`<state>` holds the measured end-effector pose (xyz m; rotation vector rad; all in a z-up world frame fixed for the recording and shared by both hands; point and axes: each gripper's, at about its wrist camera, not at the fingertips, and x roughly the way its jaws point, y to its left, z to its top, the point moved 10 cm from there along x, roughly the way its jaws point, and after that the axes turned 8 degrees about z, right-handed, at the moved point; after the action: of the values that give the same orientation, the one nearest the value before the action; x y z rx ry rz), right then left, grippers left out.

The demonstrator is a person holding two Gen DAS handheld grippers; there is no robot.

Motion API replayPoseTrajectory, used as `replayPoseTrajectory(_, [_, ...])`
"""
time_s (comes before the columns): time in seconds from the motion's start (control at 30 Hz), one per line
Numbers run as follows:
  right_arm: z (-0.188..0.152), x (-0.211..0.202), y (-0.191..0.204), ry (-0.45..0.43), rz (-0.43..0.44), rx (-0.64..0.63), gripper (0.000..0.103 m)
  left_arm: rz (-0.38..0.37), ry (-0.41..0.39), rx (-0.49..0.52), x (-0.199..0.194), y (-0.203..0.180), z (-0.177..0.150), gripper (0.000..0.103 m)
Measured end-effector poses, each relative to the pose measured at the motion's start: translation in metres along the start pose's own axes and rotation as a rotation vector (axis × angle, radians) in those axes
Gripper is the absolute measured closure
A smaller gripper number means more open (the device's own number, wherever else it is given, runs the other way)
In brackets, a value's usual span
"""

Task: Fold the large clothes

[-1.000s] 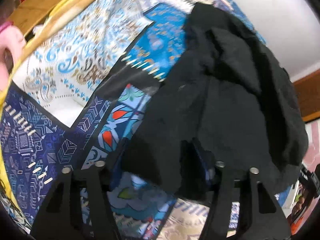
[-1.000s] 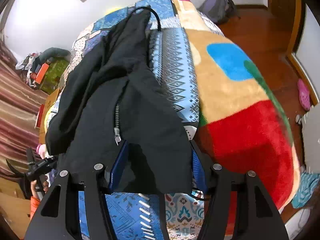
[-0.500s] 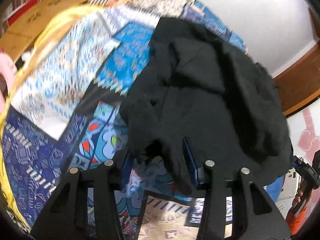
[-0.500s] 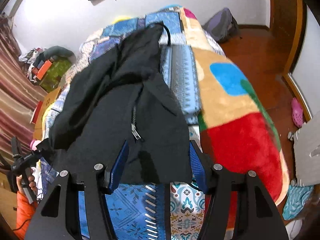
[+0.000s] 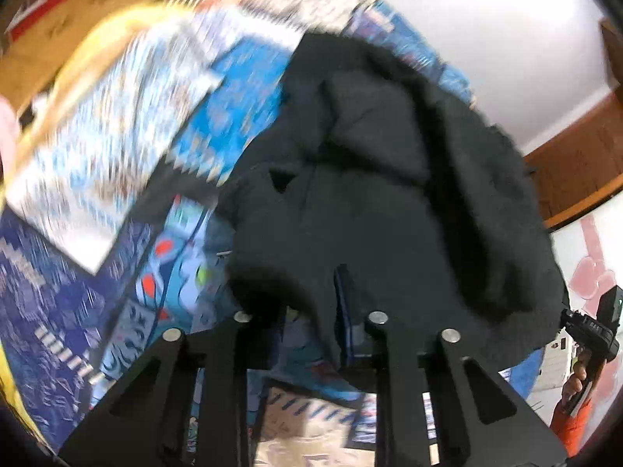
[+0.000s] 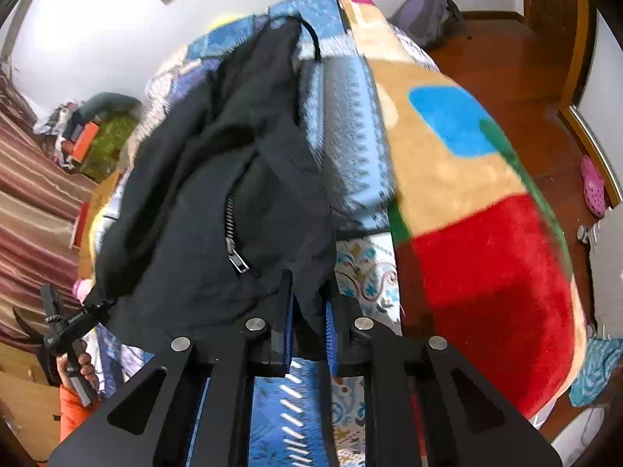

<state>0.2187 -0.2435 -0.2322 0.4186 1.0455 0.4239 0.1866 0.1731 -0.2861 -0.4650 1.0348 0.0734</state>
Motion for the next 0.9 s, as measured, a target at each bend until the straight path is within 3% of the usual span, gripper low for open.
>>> replayPoseTrajectory(0.23, [0.05,-0.032,0.048,-0.095,0.095,-0.096,0.094,-0.114,-0.112,0.066,-0.052,-0.06,0.068,0.088])
replayPoseTrajectory(0.37, [0.098,-0.029,0.082,-0.124,0.127,-0.17,0.094,-0.21,-0.14,0.034,-0.065,-0.08,0.112,0.089])
replayPoseTrajectory(0.47, [0.138,-0.019,0.095,-0.151,0.118,-0.205,0.095,-0.234,-0.165,-0.01,-0.064,-0.085,0.15,0.089])
replayPoseTrajectory(0.63, [0.193,0.008,0.075,-0.17,0.068,-0.165,0.095,-0.176,-0.229,-0.068,-0.048,-0.068,0.21,0.09])
replayPoseTrajectory(0.73, [0.217,0.035,0.051,-0.162,0.051,-0.098,0.095,-0.111,-0.222,-0.069,-0.009,-0.059,0.238,0.089])
replayPoseTrajectory(0.9, [0.23,0.086,0.018,-0.099,0.021,-0.047,0.096,0.018,-0.177,-0.002,0.07,-0.053,0.25,0.089])
